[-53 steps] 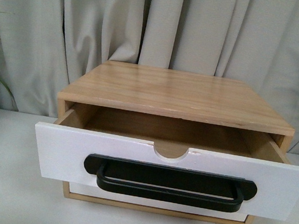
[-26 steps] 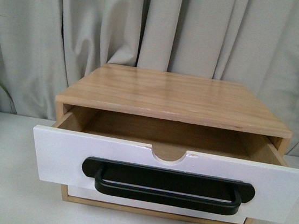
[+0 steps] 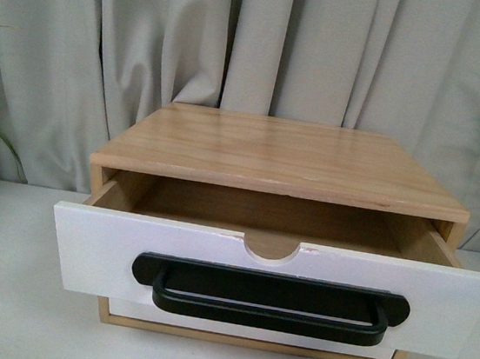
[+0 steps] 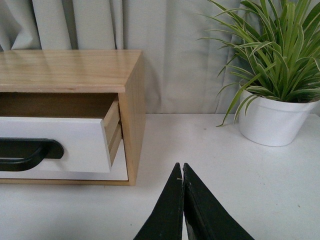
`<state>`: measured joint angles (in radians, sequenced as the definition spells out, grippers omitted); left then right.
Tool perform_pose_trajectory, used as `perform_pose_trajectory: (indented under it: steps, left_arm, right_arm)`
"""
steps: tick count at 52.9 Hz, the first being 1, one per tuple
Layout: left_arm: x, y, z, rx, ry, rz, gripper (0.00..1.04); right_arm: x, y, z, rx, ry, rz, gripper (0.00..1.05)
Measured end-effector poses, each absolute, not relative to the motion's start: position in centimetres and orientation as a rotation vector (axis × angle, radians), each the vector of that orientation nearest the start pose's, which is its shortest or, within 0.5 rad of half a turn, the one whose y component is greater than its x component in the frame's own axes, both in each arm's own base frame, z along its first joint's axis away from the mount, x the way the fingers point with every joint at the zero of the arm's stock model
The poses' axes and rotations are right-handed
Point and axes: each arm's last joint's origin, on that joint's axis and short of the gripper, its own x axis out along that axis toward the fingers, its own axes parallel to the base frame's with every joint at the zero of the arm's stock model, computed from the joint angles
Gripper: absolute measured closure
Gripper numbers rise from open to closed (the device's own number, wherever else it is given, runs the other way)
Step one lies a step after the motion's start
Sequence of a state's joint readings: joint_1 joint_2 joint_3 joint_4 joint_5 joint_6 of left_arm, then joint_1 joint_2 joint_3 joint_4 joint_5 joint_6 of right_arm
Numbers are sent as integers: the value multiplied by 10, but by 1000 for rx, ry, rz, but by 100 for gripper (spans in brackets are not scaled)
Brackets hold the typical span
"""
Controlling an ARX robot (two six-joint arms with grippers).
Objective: Pull drawer
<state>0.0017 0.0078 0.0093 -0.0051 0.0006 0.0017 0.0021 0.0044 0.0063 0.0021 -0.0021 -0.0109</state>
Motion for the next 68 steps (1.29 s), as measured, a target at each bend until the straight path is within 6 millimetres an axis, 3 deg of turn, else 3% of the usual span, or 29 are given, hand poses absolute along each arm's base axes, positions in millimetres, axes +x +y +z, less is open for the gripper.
perform_pose_trajectory:
  steps: [22, 25, 35, 46, 48, 51, 68]
  left_arm:
    - [97, 0, 166, 2, -2, 1, 101]
    - [97, 0, 166, -1, -2, 1, 91]
    - [97, 0, 166, -1, -2, 1, 61]
    - [97, 0, 166, -1, -2, 1, 9]
    - [97, 0, 166, -1, -2, 1, 5]
    - [97, 0, 166, -1, -2, 1, 6]
    - [97, 0, 166, -1, -2, 1, 6]
  right_arm:
    - [98, 0, 165, -11, -4, 4, 104]
    - [98, 0, 165, -11, -4, 4, 102]
    - [98, 0, 165, -11, -4, 4, 71]
    - [98, 0, 165, -11, -4, 4, 21]
    - [98, 0, 165, -11, -4, 4, 14]
    - [98, 0, 165, -10, -4, 4, 7]
    - [98, 0, 165, -10, -4, 4, 9]
